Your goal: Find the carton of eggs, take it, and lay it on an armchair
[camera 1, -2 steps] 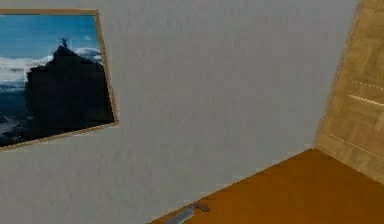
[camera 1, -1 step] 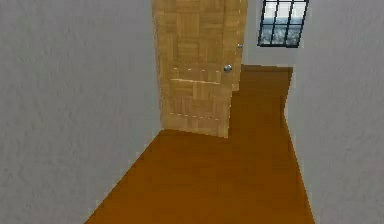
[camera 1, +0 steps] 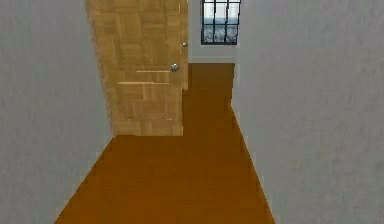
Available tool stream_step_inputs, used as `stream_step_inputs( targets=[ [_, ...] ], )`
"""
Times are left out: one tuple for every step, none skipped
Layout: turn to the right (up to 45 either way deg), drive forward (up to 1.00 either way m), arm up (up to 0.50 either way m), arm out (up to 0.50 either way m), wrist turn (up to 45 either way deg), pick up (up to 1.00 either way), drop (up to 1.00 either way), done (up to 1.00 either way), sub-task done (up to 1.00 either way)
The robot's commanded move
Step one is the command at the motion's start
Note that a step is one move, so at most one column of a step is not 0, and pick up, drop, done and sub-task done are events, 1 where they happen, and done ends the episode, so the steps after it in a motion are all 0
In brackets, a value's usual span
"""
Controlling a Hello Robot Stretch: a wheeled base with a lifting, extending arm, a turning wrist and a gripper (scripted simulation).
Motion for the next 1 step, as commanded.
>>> stream_step_inputs(
  targets=[
    [0.0, 0.3, 0.0, 0.0, 0.0, 0.0, 0.0, 0.0, 0.0]
  ],
)
